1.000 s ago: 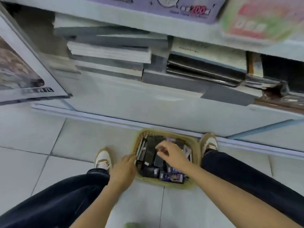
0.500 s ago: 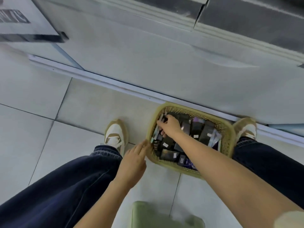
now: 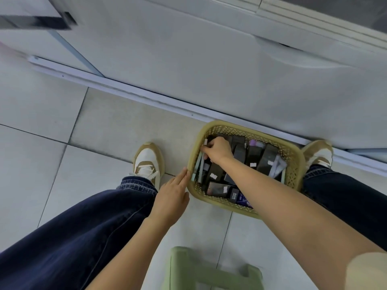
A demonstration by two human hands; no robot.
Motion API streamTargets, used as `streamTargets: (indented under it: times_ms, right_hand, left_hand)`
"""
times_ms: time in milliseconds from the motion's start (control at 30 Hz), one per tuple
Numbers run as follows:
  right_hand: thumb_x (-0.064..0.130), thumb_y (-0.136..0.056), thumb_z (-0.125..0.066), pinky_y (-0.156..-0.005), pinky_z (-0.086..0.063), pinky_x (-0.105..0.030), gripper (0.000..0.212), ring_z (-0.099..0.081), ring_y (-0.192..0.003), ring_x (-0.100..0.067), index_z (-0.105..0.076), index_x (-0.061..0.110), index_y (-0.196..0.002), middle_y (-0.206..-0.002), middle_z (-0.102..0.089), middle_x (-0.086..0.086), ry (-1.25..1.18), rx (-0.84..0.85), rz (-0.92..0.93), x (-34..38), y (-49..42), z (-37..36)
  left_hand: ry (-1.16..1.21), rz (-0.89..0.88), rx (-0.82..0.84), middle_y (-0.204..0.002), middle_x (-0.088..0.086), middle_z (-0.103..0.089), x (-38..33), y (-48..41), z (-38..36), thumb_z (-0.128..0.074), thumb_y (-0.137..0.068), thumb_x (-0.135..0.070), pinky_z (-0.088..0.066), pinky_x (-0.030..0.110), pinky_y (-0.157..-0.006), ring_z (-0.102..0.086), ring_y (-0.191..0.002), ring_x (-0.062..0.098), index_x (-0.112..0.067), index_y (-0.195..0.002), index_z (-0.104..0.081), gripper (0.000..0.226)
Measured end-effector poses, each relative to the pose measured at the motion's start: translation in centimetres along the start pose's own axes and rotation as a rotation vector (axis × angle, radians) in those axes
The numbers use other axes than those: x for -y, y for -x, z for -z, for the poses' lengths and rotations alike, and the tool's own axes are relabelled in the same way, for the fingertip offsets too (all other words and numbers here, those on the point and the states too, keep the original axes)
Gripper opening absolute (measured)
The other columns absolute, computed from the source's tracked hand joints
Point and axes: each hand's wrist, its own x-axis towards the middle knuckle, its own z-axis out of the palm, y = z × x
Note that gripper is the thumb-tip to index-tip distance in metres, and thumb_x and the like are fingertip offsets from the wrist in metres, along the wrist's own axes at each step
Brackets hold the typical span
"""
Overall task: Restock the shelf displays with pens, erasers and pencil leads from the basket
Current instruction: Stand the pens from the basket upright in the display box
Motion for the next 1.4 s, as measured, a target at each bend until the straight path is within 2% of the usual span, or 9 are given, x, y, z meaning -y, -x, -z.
streamTargets:
  times_ms: [367,567,767,867,967,1067,1167,1300,1400]
  right_hand:
    - [0.033,-0.092,-0.062,-0.058,-0.041,-0.027,0.039,-0.054,-0.056,-0.011,-0.068,0.013,-0.059,-0.058,-0.060,0.003,0.001,0.092,0.013,0.2,0.2,0.3]
    - [0.020,-0.094,-0.061,-0.042,-0.037,-0.015,0.015,-0.050,-0.048,-0.004,-0.067,0.013,-0.081,-0.072,-0.067,-0.002,-0.340,0.284,0.044,-0.2,1.5,2.8]
    - [0.025,-0.093,-0.063,-0.052,-0.041,-0.018,0.013,-0.053,-0.055,-0.006,-0.068,0.014,-0.090,-0.070,-0.068,0.002,-0.504,0.442,0.208,-1.6,5.1,5.4]
    - [0.028,-0.092,-0.064,-0.049,-0.041,-0.015,0.007,-0.052,-0.054,-0.007,-0.069,0.024,-0.093,-0.070,-0.067,0.001,-0.580,0.352,0.226,-4.0,7.0,6.5]
    - [0.025,-0.092,-0.064,-0.051,-0.043,-0.018,0.013,-0.055,-0.054,-0.005,-0.066,0.023,-0.105,-0.072,-0.068,0.004,-0.594,0.069,0.138,-8.2,8.3,8.2]
    - [0.021,-0.091,-0.065,-0.061,-0.044,-0.017,0.015,-0.062,-0.073,-0.004,-0.062,0.018,-0.106,-0.089,-0.066,0.002,-0.395,-0.301,-0.036,-13.4,9.5,9.9]
    - [0.019,-0.089,-0.067,-0.075,-0.052,-0.033,0.018,-0.061,-0.091,-0.020,-0.064,0.015,-0.106,-0.103,-0.062,-0.004,-0.157,-0.485,-0.204,-17.7,11.2,9.9]
    - [0.022,-0.083,-0.074,-0.104,-0.039,-0.039,0.032,-0.042,-0.124,-0.028,-0.066,0.018,-0.114,-0.130,-0.044,-0.010,0.009,-0.567,-0.291,-20.3,13.3,7.4]
    - [0.019,-0.087,-0.069,-0.105,-0.041,-0.039,0.053,-0.044,-0.127,-0.029,-0.051,0.020,-0.137,-0.138,-0.040,-0.013,-0.143,-0.359,-0.281,-20.8,13.3,5.9]
  left_hand:
    - [0.223,0.102,0.016,-0.156,-0.008,-0.031,-0.7,-0.8,0.9,-0.049,-0.099,-0.025,-0.043,0.033,-0.105,-0.046,-0.132,0.017,-0.024,-0.148,-0.037,0.050]
    - [0.244,0.107,-0.144,-0.135,0.000,-0.053,-1.3,-1.3,1.5,-0.049,-0.099,-0.023,-0.036,0.025,-0.099,-0.047,-0.124,0.017,-0.018,-0.136,-0.053,0.037]
    - [0.662,0.096,-0.012,-0.092,-0.001,-0.062,-5.8,-3.3,2.1,-0.055,-0.097,-0.028,-0.049,0.029,-0.068,-0.058,-0.079,0.010,-0.021,-0.108,-0.051,0.014]
    - [0.896,0.138,0.057,-0.074,0.006,-0.056,-8.0,-3.9,1.3,-0.045,-0.102,-0.021,-0.048,0.038,-0.059,-0.052,-0.062,0.015,-0.014,-0.096,-0.050,0.011]
    - [0.801,0.155,0.064,-0.069,-0.001,-0.047,-9.4,-4.8,0.5,-0.040,-0.103,-0.024,-0.037,0.035,-0.055,-0.043,-0.060,0.015,-0.013,-0.099,-0.050,0.015]
    - [0.713,0.142,0.083,-0.064,-0.002,-0.044,-10.6,-5.5,-0.4,-0.044,-0.101,-0.027,-0.034,0.034,-0.054,-0.039,-0.055,0.013,-0.014,-0.088,-0.049,0.020]
    - [0.617,0.129,0.087,-0.062,-0.002,-0.045,-11.9,-6.1,-2.0,-0.048,-0.099,-0.030,-0.035,0.032,-0.053,-0.040,-0.053,0.013,-0.014,-0.082,-0.050,0.023]
    - [0.537,0.111,0.146,-0.069,0.002,-0.051,-13.5,-6.5,-4.0,-0.053,-0.098,-0.027,-0.040,0.031,-0.055,-0.045,-0.059,0.015,-0.011,-0.093,-0.056,0.017]
    - [0.479,0.056,0.192,-0.076,0.002,-0.060,-14.4,-6.8,-5.3,-0.056,-0.096,-0.025,-0.049,0.039,-0.064,-0.053,-0.065,0.018,-0.019,-0.097,-0.059,0.006]
